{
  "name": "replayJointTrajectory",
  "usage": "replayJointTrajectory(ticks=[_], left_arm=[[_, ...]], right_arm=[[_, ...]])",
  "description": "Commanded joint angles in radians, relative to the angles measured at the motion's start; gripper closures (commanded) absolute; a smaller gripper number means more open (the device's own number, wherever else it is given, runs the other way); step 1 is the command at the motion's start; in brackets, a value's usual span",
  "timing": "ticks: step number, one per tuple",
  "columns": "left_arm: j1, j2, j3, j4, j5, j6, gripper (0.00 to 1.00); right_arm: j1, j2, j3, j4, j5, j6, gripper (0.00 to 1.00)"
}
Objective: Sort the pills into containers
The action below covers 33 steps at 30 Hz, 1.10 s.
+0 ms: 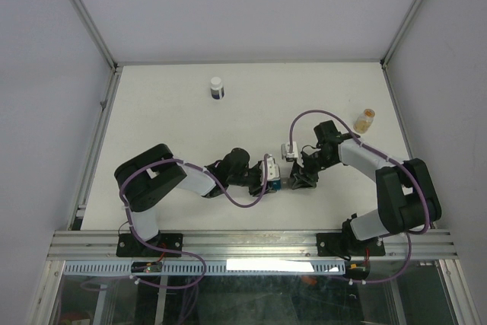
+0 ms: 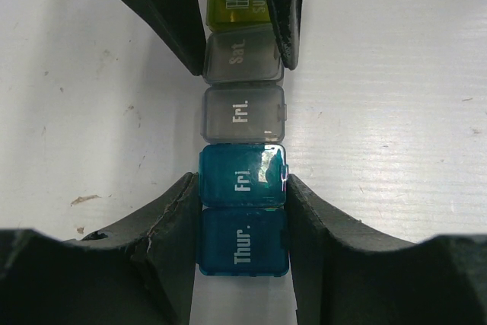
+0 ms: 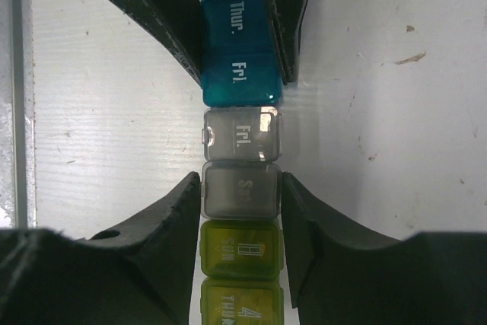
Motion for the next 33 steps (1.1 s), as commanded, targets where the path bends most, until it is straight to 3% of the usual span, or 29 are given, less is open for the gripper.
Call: replayJointTrajectory(ticks=[1,20,33], left_arm=[[-0.01,-0.031,0.025,-0.043,0.03,0.011,0.94],[-0.01,-0.02,0.066,-0.09,0.026,-0.004,0.94],[-0.011,-0.001,0.088,-0.107,0.01,-0.006,0.94]], right_arm=[[-0.024,-0.067,0.017,0.092,-0.017,0.116,0.5],[-0.031,-0.101,-0.002,0.292,0.213,0.342,0.51],[0.055,-0.003,0.006,0.329,0.397,0.369,0.64]])
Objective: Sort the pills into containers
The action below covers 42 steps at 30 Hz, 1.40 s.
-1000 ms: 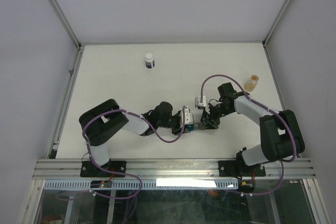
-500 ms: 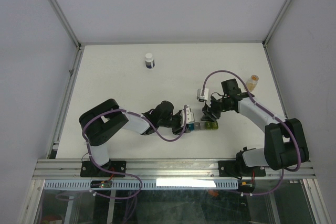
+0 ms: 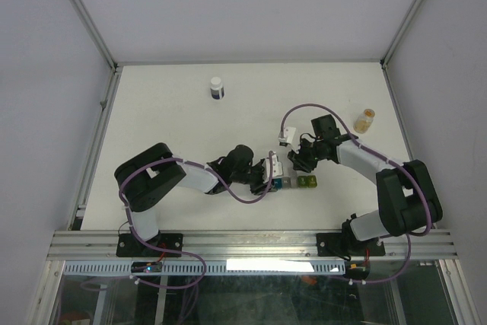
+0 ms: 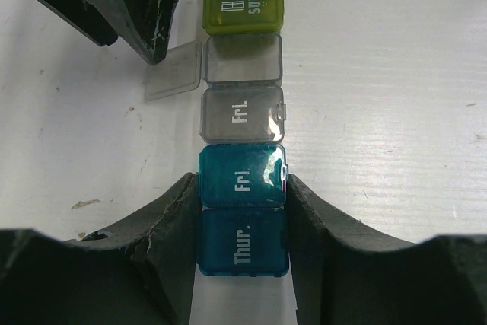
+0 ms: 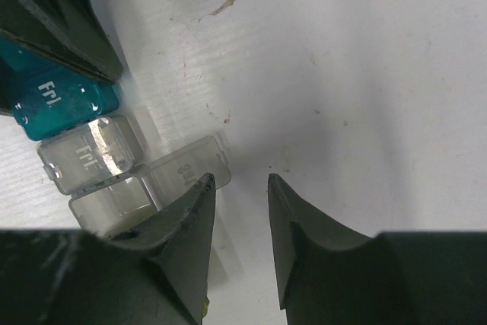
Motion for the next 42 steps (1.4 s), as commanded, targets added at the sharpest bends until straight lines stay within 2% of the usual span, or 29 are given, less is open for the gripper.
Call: replayJointTrajectory(ticks=[1,5,7,10,12,15,19,24,27,31,37,42], left_arm=[[-0.011,0.001,0.032,-0.005,0.008,-0.009,0.94],[-0.01,0.009,0.04,-0.011,-0.011,-0.019,0.92],[-0.01,0.011,0.048,-0.022,-0.028,-0.03,0.89],[-0.01,0.005,0.059,-0.034,-0.056,-0.055,0.74],[-0.01,-0.001,0.062,-0.033,-0.072,-0.072,0.62],[-0.01,-0.014,0.066,-0.028,-0.084,-0.091,0.5],[-0.01,-0.04,0.068,-0.017,-0.086,-0.109,0.38],[-0.006,-0.126,0.034,0.019,-0.078,-0.123,0.28],[0.015,-0.208,0.004,0.037,-0.065,-0.166,0.25],[0.087,-0.318,-0.021,0.046,-0.007,-0.302,0.25],[0.288,-0.448,-0.068,0.166,0.075,-0.573,0.25],[0.407,-0.472,-0.04,0.163,0.074,-0.691,0.21]], right_arm=[[0.015,0.012,0.01,0.034,0.061,0.025,0.64],[0.012,0.002,0.018,0.023,0.039,0.035,0.64],[-0.004,-0.015,0.046,-0.016,-0.02,0.056,0.61],[-0.051,-0.072,0.068,-0.067,-0.13,0.061,0.49],[-0.087,-0.115,0.066,-0.091,-0.2,0.046,0.44],[-0.126,-0.163,0.068,-0.12,-0.267,0.022,0.39],[-0.167,-0.185,0.104,-0.157,-0.275,0.039,0.36],[-0.203,-0.21,0.135,-0.193,-0.279,0.047,0.32],[-0.213,-0.234,0.161,-0.211,-0.261,0.072,0.3],[-0.215,-0.278,0.211,-0.266,-0.238,0.099,0.29],[-0.234,-0.356,0.283,-0.32,-0.217,0.142,0.23],[-0.329,-0.369,0.278,-0.282,-0.364,0.205,0.22]])
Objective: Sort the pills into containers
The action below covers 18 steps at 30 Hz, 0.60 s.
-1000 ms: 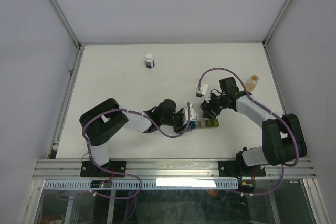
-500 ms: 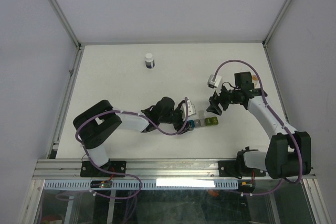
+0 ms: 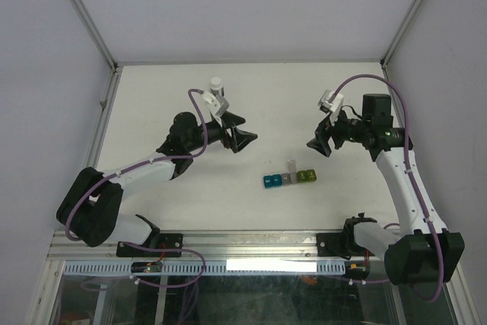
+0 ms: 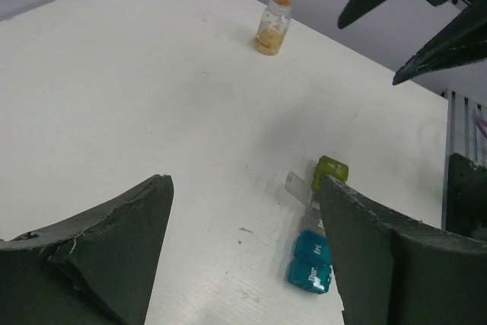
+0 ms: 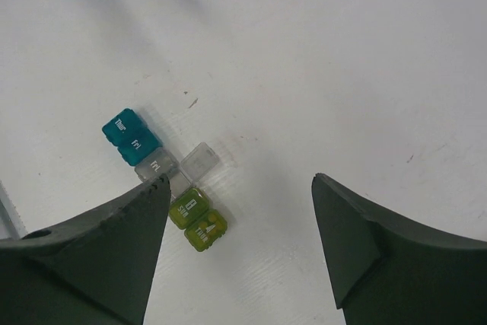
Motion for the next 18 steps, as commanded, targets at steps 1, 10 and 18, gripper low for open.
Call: replayJointTrajectory(ticks=[1,10,18], left_arm=[[0.077,-0.032,0.023,0.05,0.043,-0.179,0.21],[0.239,0.028,0.092,0.005,-0.035,-0.294,0.19],[0.3,0.107,0.181,-0.048,-0.179,-0.228,0.19]], right_arm=[[-0.091,-0.019,0.015,0.036,-0.151,0.087,0.22],[-0.15,-0.078,-0.053,0.13,-0.203,0.139,0.21],[-0.153,-0.032,-0.019,0.148,-0.135,0.161,0.2]])
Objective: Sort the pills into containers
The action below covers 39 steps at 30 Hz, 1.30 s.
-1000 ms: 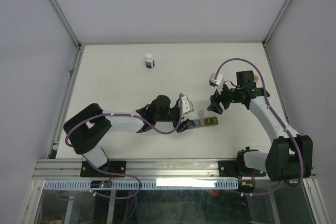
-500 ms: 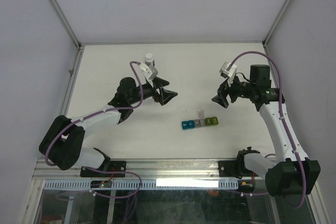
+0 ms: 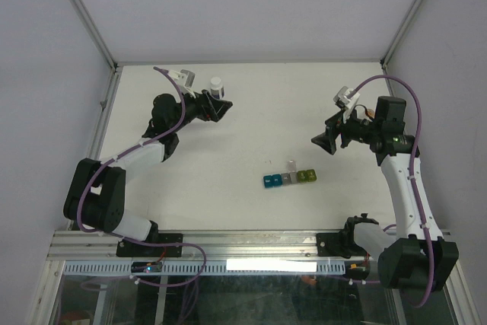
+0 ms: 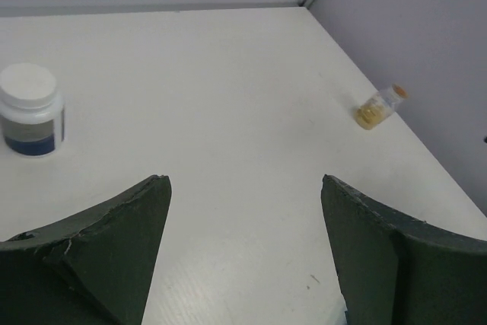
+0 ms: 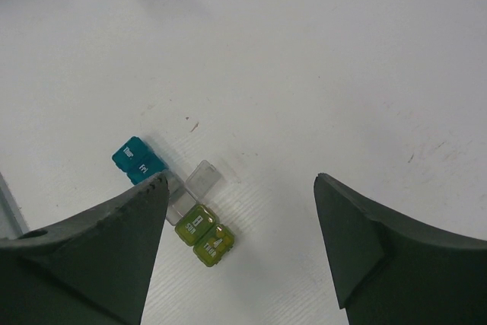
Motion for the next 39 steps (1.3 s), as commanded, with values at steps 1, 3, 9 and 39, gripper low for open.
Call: replayJointTrajectory(ticks=[1,3,9,39], left_arm=[[0.023,0.046,0.115,-0.068,-0.156,0.054,0.18],[0.026,0.089,0.181,-0.165,-0.259,0.105,0.19],[0.028,0.335,0.507,-0.473,-0.51,0.203,0.2],[0.015,0.759,0.978,-0.685,-0.282,0.423,0.67]], right_arm=[[-0.008,0.037,0.047,0.041,0.021,0.025,0.2],[-0.008,0.06,0.066,0.029,0.033,0.024,0.19],[-0.008,0.096,0.091,0.017,0.029,0.021,0.19],[-0.006,0.149,0.047,-0.002,-0.052,-0.01,0.19]])
